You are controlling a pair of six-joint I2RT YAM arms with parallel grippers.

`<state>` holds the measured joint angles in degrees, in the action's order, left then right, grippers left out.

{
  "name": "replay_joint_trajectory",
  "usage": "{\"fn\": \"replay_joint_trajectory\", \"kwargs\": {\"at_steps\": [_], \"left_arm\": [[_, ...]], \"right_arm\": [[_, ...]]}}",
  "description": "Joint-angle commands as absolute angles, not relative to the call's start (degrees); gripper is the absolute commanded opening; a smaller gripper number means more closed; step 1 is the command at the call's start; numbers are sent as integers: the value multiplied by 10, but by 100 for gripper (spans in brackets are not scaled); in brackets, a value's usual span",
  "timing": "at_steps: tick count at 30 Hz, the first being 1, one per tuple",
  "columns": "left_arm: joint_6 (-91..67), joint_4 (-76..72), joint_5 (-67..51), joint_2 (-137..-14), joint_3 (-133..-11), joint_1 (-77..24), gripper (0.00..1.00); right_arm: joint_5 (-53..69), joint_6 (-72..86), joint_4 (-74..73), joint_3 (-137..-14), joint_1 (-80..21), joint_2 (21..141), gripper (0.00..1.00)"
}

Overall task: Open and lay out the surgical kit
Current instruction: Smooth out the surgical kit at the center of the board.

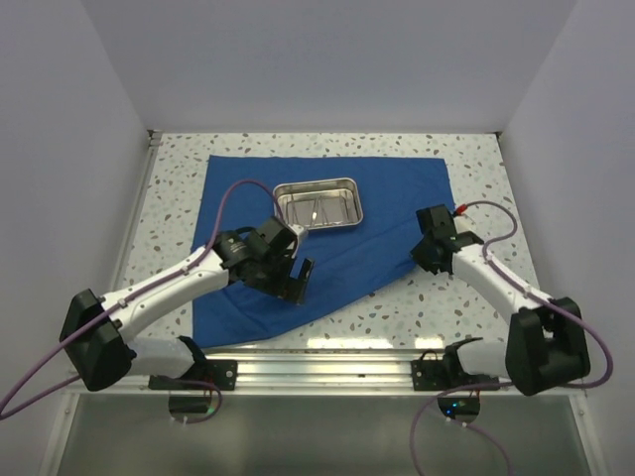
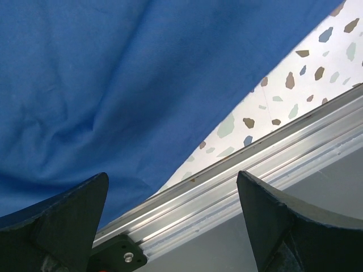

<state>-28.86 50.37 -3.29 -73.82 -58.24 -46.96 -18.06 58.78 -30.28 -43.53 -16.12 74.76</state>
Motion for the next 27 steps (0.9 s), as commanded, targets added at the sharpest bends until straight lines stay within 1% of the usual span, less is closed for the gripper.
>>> {"fn": "replay_joint_trajectory", "kwargs": {"at_steps": [1, 7, 8, 11, 12, 13, 15, 16, 17, 18, 19, 20, 23, 25, 26, 27], "left_arm": [[-280, 466, -47, -741, -583, -470, 100], [-271, 444, -47, -758, -579, -470, 100], [-268, 436, -48, -761, -576, -470, 100], [-263, 423, -55, -779, -574, -470, 100], [-260, 420, -61, -787, -575, -470, 100], [-259, 419, -62, -791, -577, -470, 100], [-257, 416, -62, -800, -588, -470, 100], [-253, 416, -62, -803, -594, -470, 100], [-251, 417, -57, -806, -612, -470, 100], [-248, 425, -53, -812, -622, -470, 100], [-242, 432, -42, -816, -636, -468, 100], [-238, 447, -36, -819, -669, -468, 100], [-219, 477, -3, -824, -734, -452, 100], [-202, 483, -6, -824, -759, -405, 100], [-196, 483, -12, -823, -779, -383, 100], [-183, 483, -17, -829, -788, -330, 100]], "right_arm": [[-203, 573, -445, -474, -160, 684, 0], [-158, 602, -593, -463, -160, 561, 0], [-150, 606, -630, -459, -160, 524, 0], [-125, 627, -707, -451, -160, 477, 0], [-117, 634, -727, -454, -160, 448, 0], [-112, 637, -769, -457, -159, 435, 0], [-109, 644, -808, -472, -159, 411, 0], [-110, 649, -841, -479, -159, 393, 2], [-108, 651, -856, -486, -160, 384, 17], [-105, 652, -868, -503, -160, 378, 65], [-105, 652, -887, -515, -160, 368, 86], [-108, 650, -892, -526, -159, 366, 98], [-139, 626, -880, -576, -160, 381, 99], [-160, 589, -828, -610, -160, 407, 99], [-168, 572, -802, -616, -160, 438, 99], [-168, 536, -771, -626, -160, 457, 99]]}}
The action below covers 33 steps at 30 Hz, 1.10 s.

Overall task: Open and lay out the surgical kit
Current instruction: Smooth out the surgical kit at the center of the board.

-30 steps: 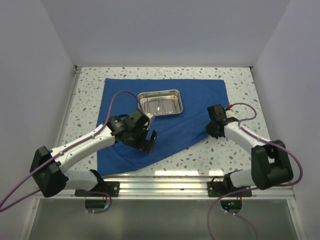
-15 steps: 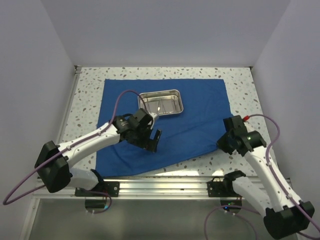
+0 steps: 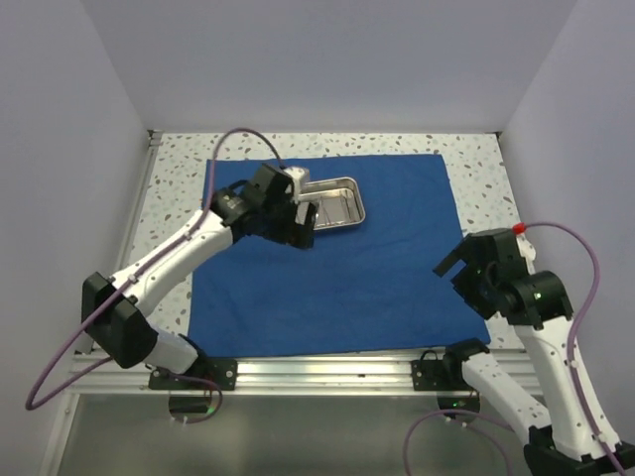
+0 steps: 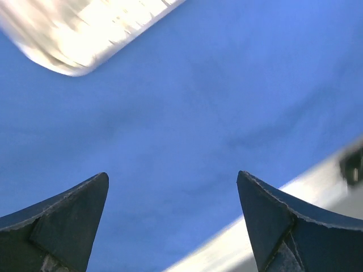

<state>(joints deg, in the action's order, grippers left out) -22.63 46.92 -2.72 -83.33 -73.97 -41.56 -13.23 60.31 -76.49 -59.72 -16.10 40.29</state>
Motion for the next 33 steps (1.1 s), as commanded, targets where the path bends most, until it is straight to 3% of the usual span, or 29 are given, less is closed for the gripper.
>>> {"fn": "replay_joint_trajectory", "kwargs": {"at_steps": [1, 8, 15, 22, 29, 33], "left_arm": [[-177, 483, -16, -835, -798, -302, 100], [-199, 418, 27, -932, -846, -121, 100], [-205, 351, 37, -1084, -905, 24, 98], [-181, 301, 26, -1203, -1004, 59, 98], [-167, 238, -31, -1259, -1006, 72, 95], [-169, 200, -80, -1268, -974, 75, 86]], "right_arm": [[-166, 515, -704, -629, -159, 478, 99], [-196, 404, -505, -743, -156, 751, 99], [-197, 313, -432, -923, -75, 1022, 99], [-176, 269, -380, -1019, 23, 1160, 98], [-121, 244, -327, -1070, 62, 1256, 98], [-52, 232, -309, -1113, 62, 1313, 96]]}}
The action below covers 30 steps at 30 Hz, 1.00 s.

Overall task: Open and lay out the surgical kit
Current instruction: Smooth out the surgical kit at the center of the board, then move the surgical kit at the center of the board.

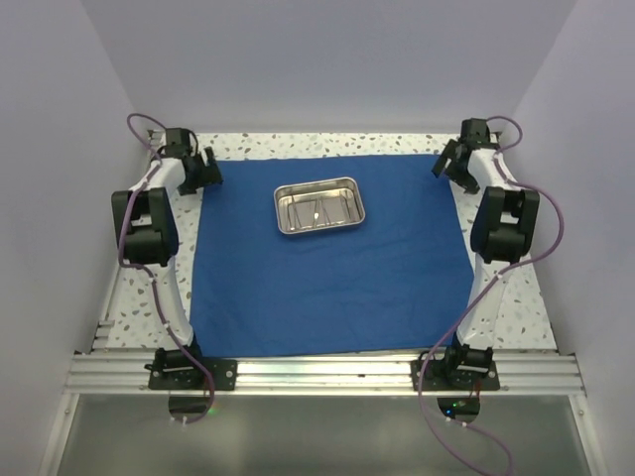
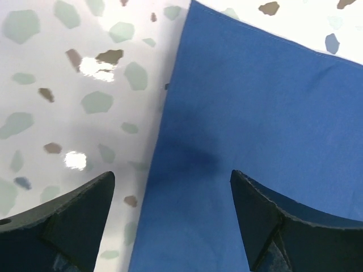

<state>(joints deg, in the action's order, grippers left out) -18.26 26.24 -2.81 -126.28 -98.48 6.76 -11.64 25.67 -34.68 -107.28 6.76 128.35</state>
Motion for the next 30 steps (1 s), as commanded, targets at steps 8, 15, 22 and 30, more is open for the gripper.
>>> {"fn": "replay_joint_trajectory", "kwargs": {"at_steps": [8, 15, 22, 30], "left_arm": [[-180, 147, -157, -1284, -931, 74, 72], [-185, 131, -192, -1303, -922, 74, 38], [-194, 130, -194, -1347, -972, 74, 0], [-192, 184, -164, -1438, -1165, 75, 0]], "right_arm": [[-26, 246, -298, -1157, 62, 1374, 87], [-18, 247, -279, -1136, 62, 1384, 16], [-3, 271, -248, -1128, 62, 1390, 0], [20, 315, -269, -1279, 62, 1483, 0]]}}
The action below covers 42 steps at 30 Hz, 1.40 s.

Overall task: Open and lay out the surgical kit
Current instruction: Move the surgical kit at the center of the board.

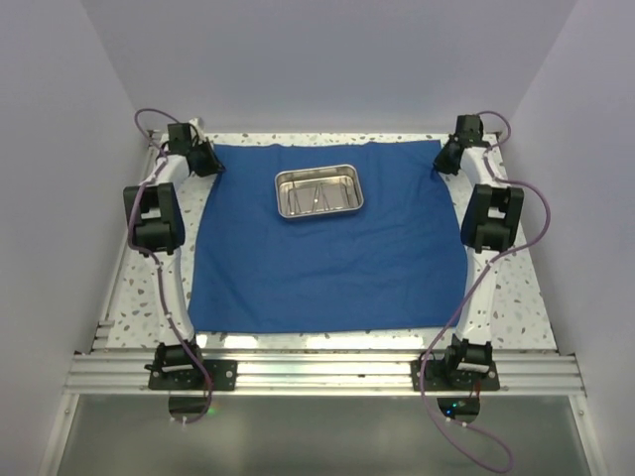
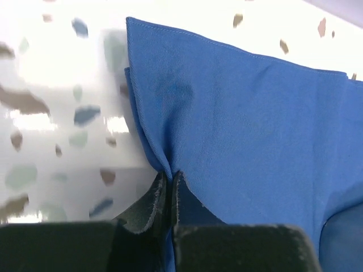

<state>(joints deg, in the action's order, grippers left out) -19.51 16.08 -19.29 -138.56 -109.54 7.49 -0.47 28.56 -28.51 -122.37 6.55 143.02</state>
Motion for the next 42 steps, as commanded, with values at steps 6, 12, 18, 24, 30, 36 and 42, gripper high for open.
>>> {"fn": "replay_joint_trajectory", "kwargs": {"at_steps": [6, 12, 18, 24, 30, 36, 42], "left_arm": [[-198, 189, -132, -1454, -1200, 75, 0], [-197, 178, -130, -1421, -1173, 87, 81], [-188, 185, -98, -1323, -1147, 90, 100], [-198, 163, -134, -1196, -1081, 63, 97], [-179, 177, -134, -1180, -1077, -52, 90], [-208, 158, -114, -1219, -1091, -144, 83], [-221, 192, -72, -1330, -1211, -213, 80]], "right_arm": [[34, 343, -262, -1347, 62, 1526, 0], [25, 349, -216, -1213, 61, 1462, 60], [-14, 309, -225, -1122, 62, 1343, 99], [-51, 300, -347, -1101, 62, 1222, 99], [-120, 318, -422, -947, 62, 1043, 99], [-27, 338, -374, -712, 35, 829, 99], [-62, 331, -430, -630, -18, 671, 99]]}}
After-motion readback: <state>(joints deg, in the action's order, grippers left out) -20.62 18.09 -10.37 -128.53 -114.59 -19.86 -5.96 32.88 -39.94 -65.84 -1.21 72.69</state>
